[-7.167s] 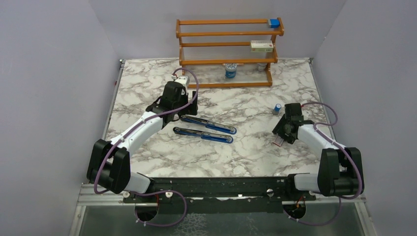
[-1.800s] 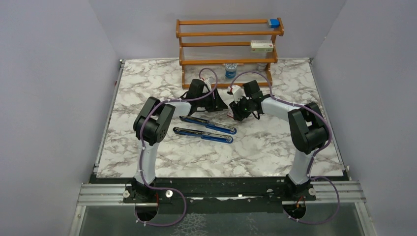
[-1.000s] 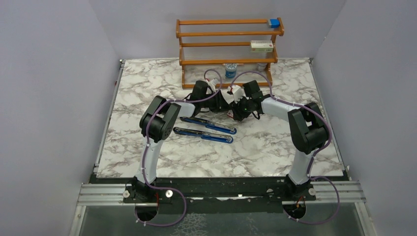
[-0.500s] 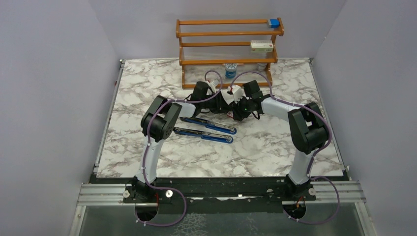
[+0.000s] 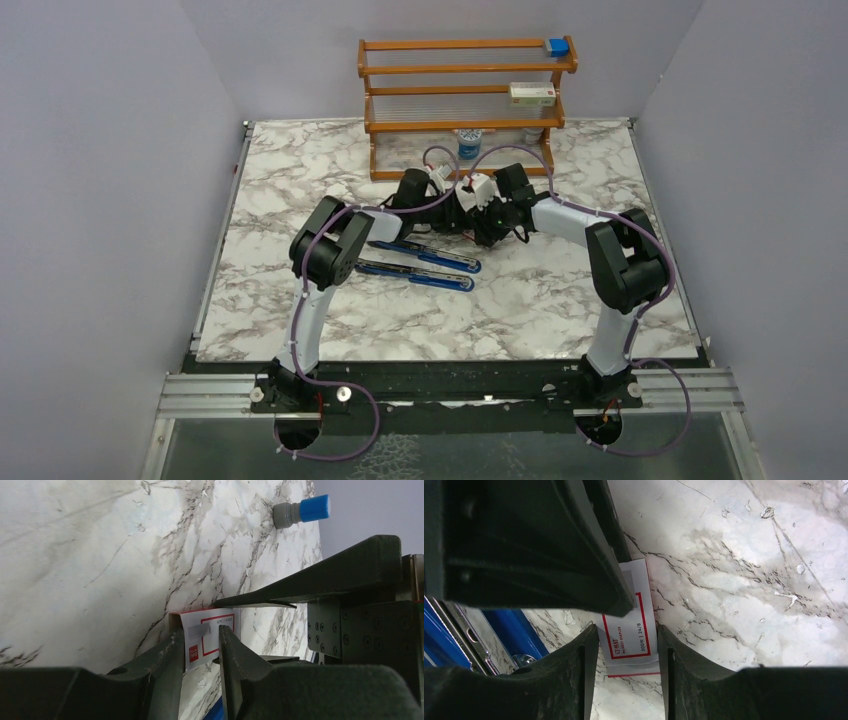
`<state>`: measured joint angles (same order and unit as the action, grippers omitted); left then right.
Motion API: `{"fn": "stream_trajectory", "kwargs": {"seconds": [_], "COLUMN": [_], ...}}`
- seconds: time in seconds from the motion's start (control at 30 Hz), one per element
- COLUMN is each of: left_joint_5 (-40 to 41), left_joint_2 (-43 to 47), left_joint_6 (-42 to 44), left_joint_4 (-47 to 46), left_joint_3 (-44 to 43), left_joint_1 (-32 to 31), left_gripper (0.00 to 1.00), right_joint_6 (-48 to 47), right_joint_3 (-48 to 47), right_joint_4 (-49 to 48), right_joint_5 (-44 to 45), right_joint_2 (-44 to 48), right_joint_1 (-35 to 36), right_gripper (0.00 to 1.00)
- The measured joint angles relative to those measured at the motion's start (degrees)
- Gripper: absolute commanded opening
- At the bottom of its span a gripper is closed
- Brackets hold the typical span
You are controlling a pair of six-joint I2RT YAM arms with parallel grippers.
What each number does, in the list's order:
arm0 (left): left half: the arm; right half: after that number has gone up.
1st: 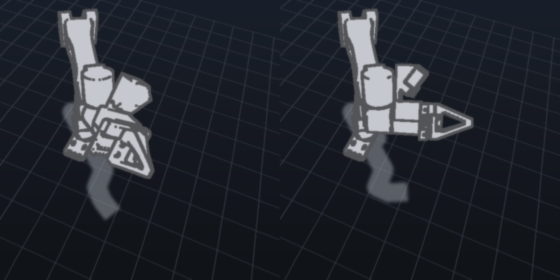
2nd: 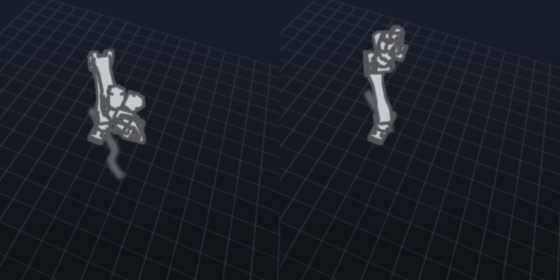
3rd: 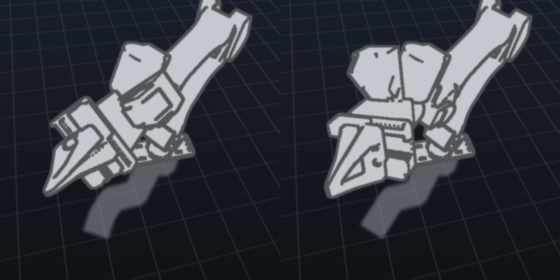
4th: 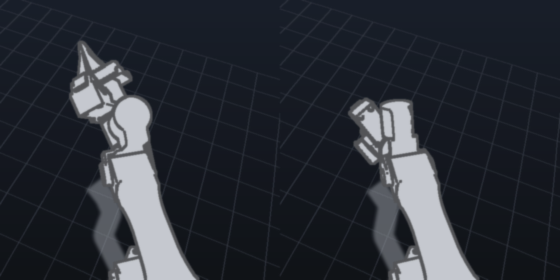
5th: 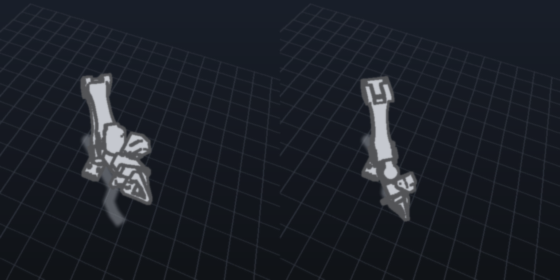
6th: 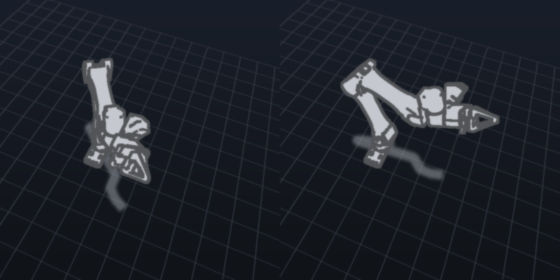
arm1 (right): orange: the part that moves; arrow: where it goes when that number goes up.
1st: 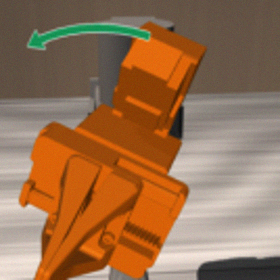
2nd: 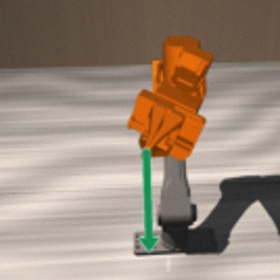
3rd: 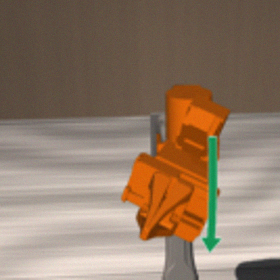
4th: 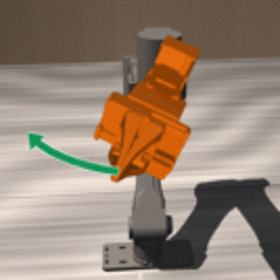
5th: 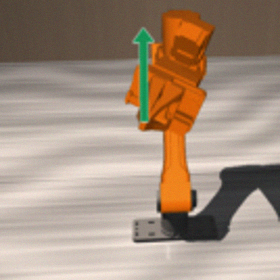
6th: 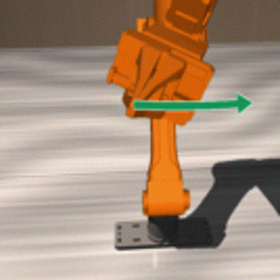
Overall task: Load the staples into the stapler
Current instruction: Open the staple box at the center of the board.
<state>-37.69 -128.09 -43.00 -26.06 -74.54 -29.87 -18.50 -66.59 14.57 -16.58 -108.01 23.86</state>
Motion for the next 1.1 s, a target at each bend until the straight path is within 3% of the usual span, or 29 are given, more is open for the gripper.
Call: {"fn": "stream_trajectory", "kwargs": {"seconds": [0.47,0.87,1.1], "left_joint_5": [-1.11,-3.72,-4.07], "left_joint_2": [-0.22,-0.22,-0.2], "left_joint_6": [0.15,0.15,0.15], "left_joint_4": [-1.77,-1.66,-1.66], "left_joint_3": [1.03,1.77,2.1], "left_joint_1": [-1.97,0.92,2.69], "left_gripper": [0.3,0.25,0.24], "right_joint_6": [0.0,0.28,2.29], "right_joint_3": [-0.17,0.57,5.07], "right_joint_4": [0.5,-0.13,-0.22], "right_joint_5": [-1.57,-2.58,-3.32], "right_joint_2": [-0.07,0.66,6.16], "right_joint_1": [0.07,0.11,0.11], "right_gripper": [0.53,0.7,0.75]}}
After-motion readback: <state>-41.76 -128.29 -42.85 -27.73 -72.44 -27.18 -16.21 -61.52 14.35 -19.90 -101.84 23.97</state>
